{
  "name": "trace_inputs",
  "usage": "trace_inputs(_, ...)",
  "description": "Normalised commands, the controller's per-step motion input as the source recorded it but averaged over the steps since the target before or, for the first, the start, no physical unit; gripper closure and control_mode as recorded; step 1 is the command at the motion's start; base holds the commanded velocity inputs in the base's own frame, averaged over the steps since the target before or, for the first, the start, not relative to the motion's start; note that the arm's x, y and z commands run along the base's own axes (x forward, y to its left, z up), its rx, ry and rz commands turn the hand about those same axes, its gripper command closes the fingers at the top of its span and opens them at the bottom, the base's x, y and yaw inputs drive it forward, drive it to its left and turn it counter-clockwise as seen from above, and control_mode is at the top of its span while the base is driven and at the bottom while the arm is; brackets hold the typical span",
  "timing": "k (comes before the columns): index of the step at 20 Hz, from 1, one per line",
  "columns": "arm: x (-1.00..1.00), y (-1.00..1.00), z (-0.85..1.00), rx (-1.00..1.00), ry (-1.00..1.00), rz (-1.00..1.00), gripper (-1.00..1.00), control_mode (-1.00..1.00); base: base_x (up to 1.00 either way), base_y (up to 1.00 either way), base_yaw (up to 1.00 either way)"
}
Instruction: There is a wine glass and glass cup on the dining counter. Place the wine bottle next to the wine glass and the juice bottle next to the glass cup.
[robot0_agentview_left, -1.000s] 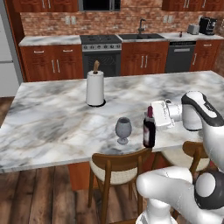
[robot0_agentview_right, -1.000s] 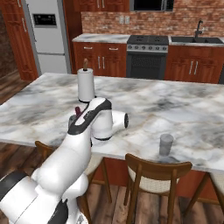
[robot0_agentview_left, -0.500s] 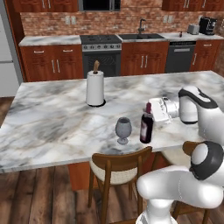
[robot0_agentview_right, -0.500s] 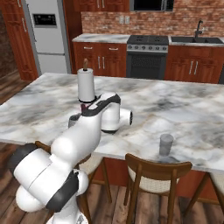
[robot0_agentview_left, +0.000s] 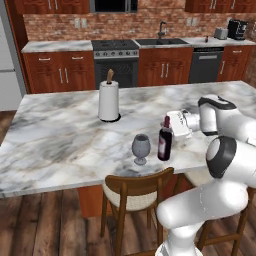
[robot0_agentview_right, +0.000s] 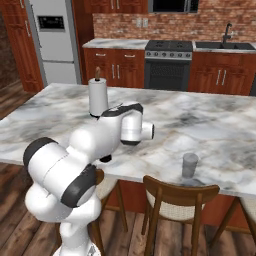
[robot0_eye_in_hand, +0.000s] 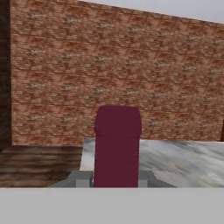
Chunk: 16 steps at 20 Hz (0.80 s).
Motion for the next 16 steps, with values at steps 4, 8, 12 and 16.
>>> trace_inputs(4, 0.26, 0.00, -0.16, 0.00, -0.01, 0.00, 1.00, -1.00, 0.00, 0.00, 0.00)
trace_inputs(8, 0.18, 0.00, -0.20, 0.00, -0.03, 0.00, 1.00, -1.00, 0.00, 0.00, 0.00)
trace_inputs(12, 0.14, 0.00, -0.22, 0.00, -0.03, 0.00, 1.00, -1.00, 0.00, 0.00, 0.00)
trace_inputs(16, 0.10, 0.04, -0.21, 0.02, 0.00, 0.00, 1.00, -1.00, 0.00, 0.00, 0.00)
